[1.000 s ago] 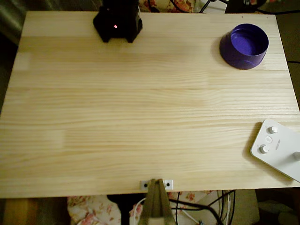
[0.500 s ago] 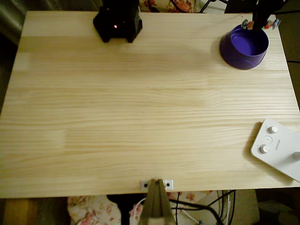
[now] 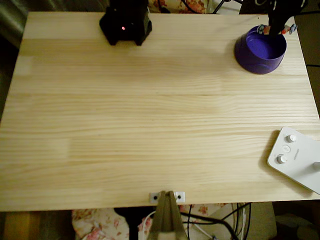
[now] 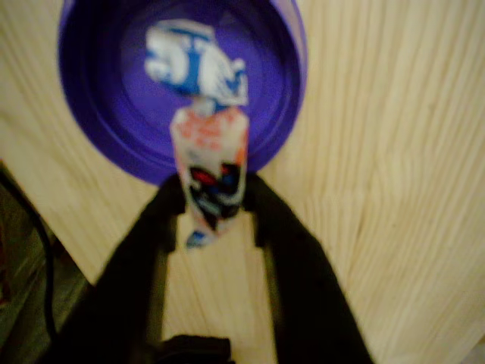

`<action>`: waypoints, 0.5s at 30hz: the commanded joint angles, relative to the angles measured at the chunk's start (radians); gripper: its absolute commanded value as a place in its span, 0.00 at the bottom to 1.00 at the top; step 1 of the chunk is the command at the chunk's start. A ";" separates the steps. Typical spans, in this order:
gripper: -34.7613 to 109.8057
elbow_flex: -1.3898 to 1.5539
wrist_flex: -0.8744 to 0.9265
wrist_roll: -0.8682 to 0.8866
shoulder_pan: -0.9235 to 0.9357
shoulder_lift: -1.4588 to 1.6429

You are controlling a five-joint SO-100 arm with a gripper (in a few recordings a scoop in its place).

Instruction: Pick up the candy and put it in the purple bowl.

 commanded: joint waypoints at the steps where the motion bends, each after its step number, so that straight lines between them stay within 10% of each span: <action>1: 0.30 -0.095 -0.005 0.009 -0.020 0.046; 15: 0.34 -0.095 0.006 0.008 -0.048 0.057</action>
